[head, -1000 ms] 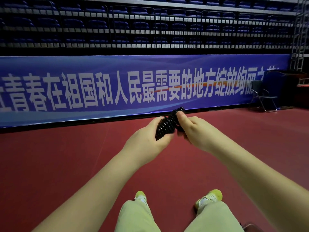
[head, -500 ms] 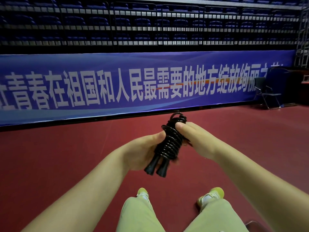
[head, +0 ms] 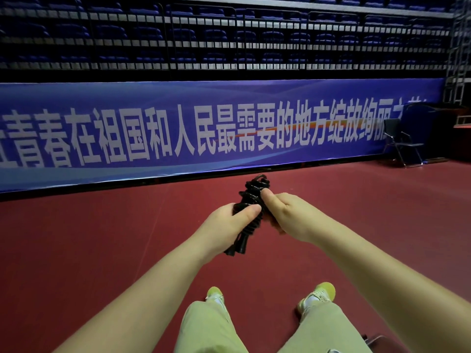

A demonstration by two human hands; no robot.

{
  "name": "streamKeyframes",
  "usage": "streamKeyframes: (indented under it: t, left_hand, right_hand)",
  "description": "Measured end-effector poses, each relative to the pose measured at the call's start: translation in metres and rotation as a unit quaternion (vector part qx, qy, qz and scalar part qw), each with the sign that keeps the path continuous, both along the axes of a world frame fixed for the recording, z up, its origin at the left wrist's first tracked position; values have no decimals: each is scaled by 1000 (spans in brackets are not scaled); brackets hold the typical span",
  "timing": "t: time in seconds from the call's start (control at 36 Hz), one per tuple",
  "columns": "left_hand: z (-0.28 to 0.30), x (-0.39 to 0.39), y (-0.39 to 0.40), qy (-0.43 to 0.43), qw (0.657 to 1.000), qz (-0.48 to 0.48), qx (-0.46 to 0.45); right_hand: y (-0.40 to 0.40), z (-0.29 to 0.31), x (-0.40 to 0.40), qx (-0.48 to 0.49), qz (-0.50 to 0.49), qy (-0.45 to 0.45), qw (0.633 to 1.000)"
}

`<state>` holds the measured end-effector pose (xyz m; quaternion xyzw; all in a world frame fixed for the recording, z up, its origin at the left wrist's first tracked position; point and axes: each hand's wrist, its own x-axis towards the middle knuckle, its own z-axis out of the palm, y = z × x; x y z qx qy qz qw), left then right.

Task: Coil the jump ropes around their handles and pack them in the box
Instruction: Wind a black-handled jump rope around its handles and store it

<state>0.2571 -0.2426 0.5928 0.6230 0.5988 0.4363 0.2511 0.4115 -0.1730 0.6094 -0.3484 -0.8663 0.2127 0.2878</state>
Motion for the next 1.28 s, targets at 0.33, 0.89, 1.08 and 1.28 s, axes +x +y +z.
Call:
streamKeyframes:
  t: [0.33, 0.89, 1.08, 1.28]
  left_hand:
    - [-5, 4, 6, 27, 997, -13, 70]
    - [-15, -4, 11, -96, 993, 30, 60]
    - [-16, 0, 9, 6, 999, -16, 40]
    - [-18, 7, -1, -134, 984, -117, -20]
  right_hand:
    - [4, 5, 25, -129, 87, -61, 986]
    - [-17, 5, 25, 283, 65, -55, 955]
    - [-7, -13, 13, -107, 186, 269, 939]
    - [-11, -18, 23, -194, 234, 387, 870]
